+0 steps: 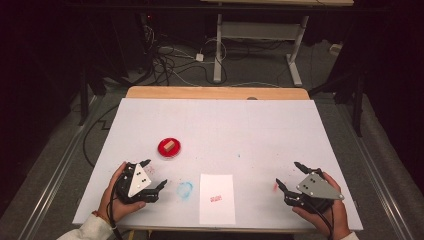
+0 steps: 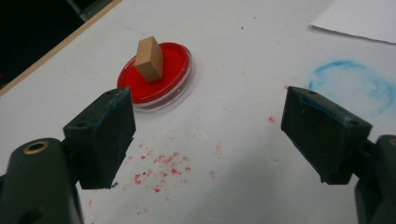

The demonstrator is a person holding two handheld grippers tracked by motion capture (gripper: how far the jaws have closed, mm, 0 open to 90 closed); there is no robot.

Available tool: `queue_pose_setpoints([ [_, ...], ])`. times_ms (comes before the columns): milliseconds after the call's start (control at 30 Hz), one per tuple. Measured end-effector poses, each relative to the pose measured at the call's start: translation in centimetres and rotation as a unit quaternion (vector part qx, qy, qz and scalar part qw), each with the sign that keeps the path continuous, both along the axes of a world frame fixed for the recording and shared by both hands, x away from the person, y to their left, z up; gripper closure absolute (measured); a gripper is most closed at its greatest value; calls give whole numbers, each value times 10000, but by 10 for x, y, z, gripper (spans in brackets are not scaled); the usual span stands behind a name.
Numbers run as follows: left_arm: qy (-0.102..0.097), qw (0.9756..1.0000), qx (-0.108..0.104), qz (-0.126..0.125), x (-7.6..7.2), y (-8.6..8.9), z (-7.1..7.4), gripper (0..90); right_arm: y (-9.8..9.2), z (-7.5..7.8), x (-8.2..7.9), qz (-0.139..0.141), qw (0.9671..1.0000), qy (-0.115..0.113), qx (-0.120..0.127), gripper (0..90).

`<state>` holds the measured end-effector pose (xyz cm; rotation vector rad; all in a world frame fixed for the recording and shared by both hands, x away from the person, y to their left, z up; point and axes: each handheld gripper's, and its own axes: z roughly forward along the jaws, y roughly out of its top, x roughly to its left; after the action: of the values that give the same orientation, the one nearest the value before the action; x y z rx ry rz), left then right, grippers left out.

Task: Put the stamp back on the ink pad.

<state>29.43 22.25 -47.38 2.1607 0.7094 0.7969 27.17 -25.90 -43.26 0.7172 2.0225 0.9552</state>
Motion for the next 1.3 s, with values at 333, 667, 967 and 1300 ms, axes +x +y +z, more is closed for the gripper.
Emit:
queue_pose_setpoints([
  [333,-63,9999,29,-85,-5,-2,1,175,1,2,-3,-1,10000,-68,-39,272],
  [667,-17,9999,1,-114,-2,-2,1,176,5,0,-1,31,10000,-7,-29,273],
  [967,-31,9999,-30,-130,-3,-2,2,176,7,1,-2,33,10000,-1,-22,273],
  [1300,15,9999,-20,-125,-1,-1,1,176,6,0,0,28,10000,17,-28,271],
])
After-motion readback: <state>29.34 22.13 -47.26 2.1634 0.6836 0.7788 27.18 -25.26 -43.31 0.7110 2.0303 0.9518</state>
